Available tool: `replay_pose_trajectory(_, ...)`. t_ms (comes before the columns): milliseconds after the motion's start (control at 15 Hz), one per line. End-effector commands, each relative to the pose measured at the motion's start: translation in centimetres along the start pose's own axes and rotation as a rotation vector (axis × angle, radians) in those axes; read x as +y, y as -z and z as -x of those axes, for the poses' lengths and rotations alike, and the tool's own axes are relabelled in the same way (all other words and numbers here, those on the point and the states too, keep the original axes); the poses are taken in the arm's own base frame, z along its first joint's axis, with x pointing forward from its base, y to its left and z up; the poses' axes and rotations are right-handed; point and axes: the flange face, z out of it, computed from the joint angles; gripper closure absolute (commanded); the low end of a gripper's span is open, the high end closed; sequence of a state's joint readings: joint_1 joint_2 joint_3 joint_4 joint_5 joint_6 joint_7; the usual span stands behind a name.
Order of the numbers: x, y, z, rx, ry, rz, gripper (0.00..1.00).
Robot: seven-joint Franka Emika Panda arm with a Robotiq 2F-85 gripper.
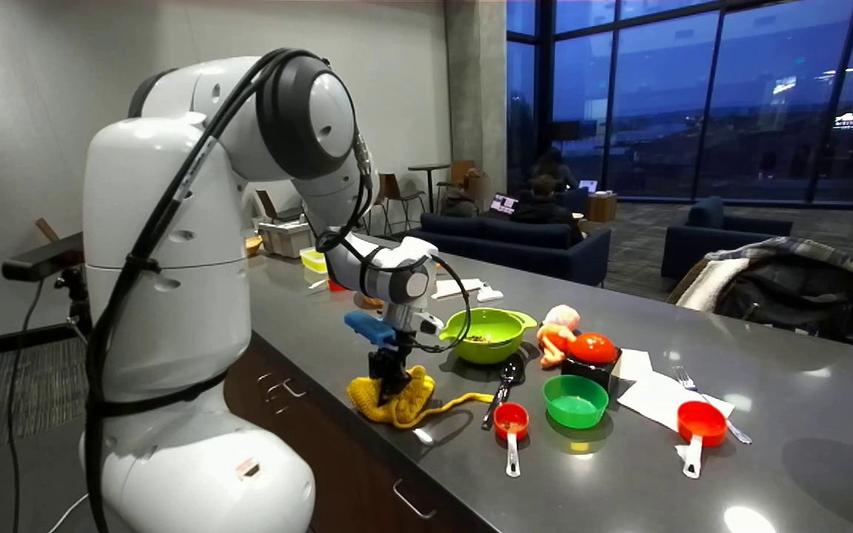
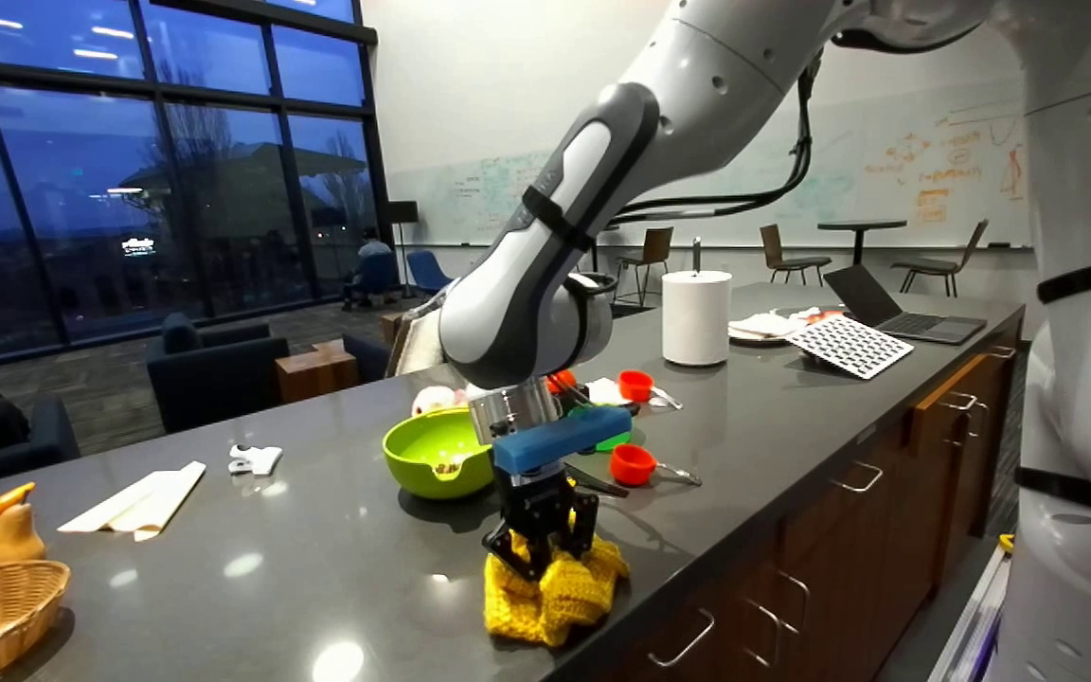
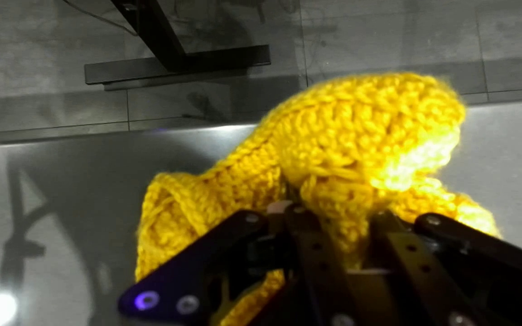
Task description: Use the cloth to wipe the surface of the counter
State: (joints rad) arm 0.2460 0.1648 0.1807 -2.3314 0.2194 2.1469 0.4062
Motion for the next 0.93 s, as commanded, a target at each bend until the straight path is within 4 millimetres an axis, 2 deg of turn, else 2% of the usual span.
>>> replay_pose_trajectory(0, 3.5, 0.1, 1.1, 0.021, -0.071, 0.020, 0.95)
replay_pose_trajectory(333, 5.4, 0.4, 1.0, 0.046, -0.094, 0.030, 0.95)
replay_pose_trajectory(867, 7.9, 1.8, -0.4, 0.096, -0.105, 0.043, 0.95)
